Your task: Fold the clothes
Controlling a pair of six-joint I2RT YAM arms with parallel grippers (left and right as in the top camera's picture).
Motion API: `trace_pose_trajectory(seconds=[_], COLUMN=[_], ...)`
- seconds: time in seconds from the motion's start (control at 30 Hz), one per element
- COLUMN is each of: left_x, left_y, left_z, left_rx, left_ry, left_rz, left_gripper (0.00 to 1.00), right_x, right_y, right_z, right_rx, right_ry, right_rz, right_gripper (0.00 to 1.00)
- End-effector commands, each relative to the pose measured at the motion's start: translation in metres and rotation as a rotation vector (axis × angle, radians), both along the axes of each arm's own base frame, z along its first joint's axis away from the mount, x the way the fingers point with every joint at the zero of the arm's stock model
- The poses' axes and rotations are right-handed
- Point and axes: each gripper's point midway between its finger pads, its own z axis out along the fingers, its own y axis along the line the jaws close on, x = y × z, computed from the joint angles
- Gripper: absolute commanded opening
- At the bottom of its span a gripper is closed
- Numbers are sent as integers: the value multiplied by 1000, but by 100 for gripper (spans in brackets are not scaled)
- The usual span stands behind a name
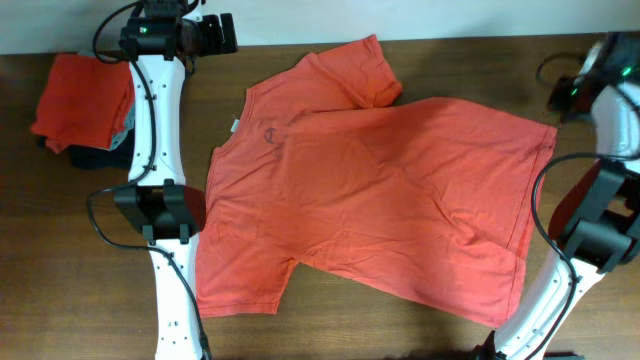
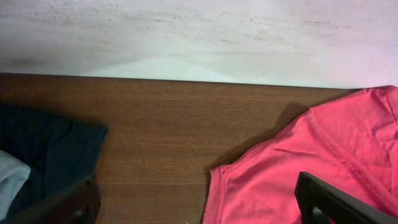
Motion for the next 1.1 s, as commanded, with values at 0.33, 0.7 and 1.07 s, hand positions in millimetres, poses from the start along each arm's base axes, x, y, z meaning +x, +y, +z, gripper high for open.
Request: trace_pose_trajectory(seconds=[0.33, 0.7, 1.07], left_x=[-1, -1, -1], left_y=[-2, -2, -2], left_z=[12, 12, 12], left_rx=[-9, -9, -9], left_ry=[-20, -20, -20], left_rz=[-6, -6, -6], left_gripper=[99, 99, 99], right_x=[-22, -25, -25], right_y=[15, 17, 17], right_z=[72, 70, 70], right_rx=[21, 27, 27], right_ry=[30, 43, 43], right_rz=[33, 33, 33], right_gripper=[99, 99, 99])
